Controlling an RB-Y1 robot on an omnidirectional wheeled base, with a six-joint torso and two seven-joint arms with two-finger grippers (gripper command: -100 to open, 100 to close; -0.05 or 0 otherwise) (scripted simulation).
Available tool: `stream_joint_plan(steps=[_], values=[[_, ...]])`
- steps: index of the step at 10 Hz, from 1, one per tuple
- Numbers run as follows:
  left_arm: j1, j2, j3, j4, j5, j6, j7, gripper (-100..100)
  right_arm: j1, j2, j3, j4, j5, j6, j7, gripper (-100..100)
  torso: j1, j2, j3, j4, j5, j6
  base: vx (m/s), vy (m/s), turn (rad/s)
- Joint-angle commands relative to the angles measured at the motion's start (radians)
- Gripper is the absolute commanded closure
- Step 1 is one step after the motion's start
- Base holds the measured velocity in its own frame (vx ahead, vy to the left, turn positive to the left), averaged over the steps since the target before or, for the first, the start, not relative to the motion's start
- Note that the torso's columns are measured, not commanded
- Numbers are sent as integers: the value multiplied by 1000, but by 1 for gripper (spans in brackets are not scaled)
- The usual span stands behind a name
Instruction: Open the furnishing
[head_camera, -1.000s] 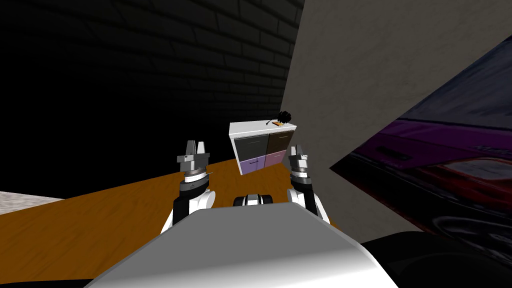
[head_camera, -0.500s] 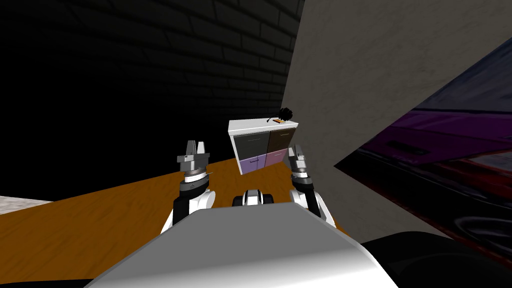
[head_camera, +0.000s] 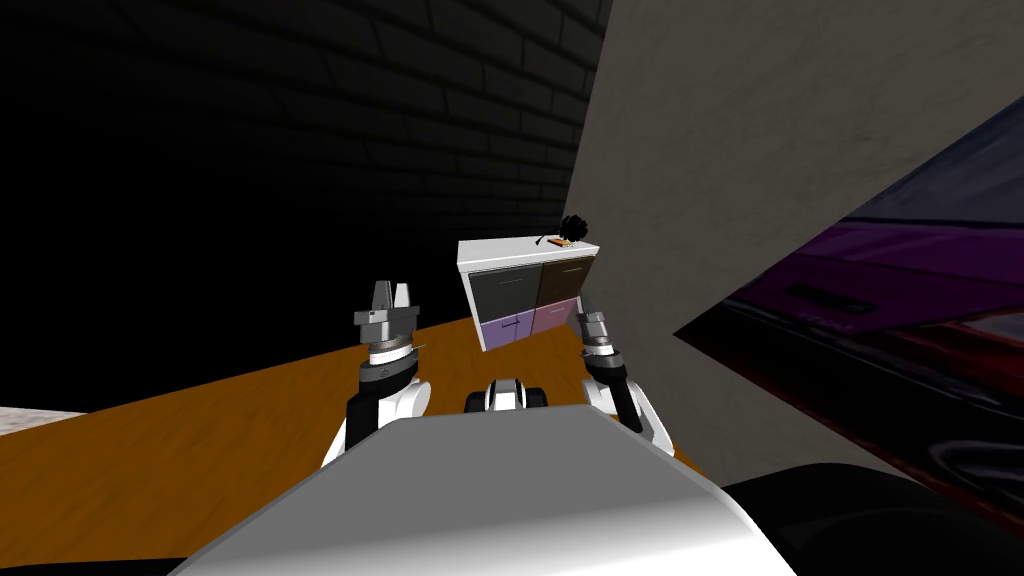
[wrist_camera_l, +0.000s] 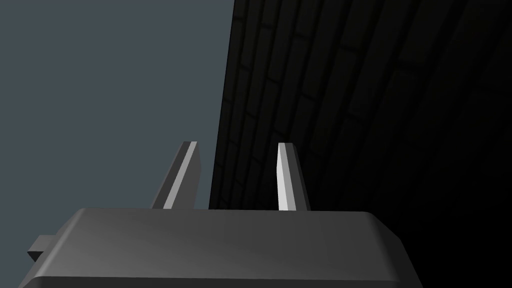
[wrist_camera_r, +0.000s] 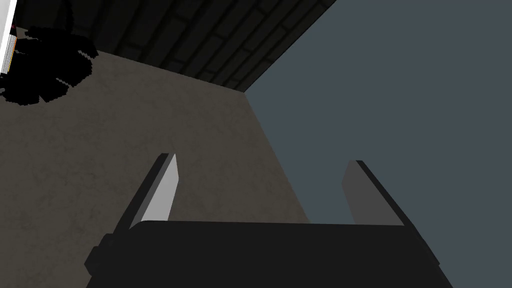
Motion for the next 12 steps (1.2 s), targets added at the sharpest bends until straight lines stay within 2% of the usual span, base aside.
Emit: stream_joint_plan(steps=[1,2,5,12], values=[[0,0,0,0,0,0,0,0,-6,-12,-7,14,19,-10,57,-100,0,0,0,0,0,0,38,38,-12],[0,0,0,0,0,0,0,0,-11,-18,-13,26,38,-20,97,-100,-1,0,0,0,0,0,41,44,-23],[0,0,0,0,0,0,0,0,-17,-23,-19,39,57,-30,156,-100,1,-1,0,0,0,0,43,46,-20],[0,0,0,0,0,0,0,0,-41,-30,-48,97,144,-74,352,-100,0,0,0,0,0,0,50,56,-25]])
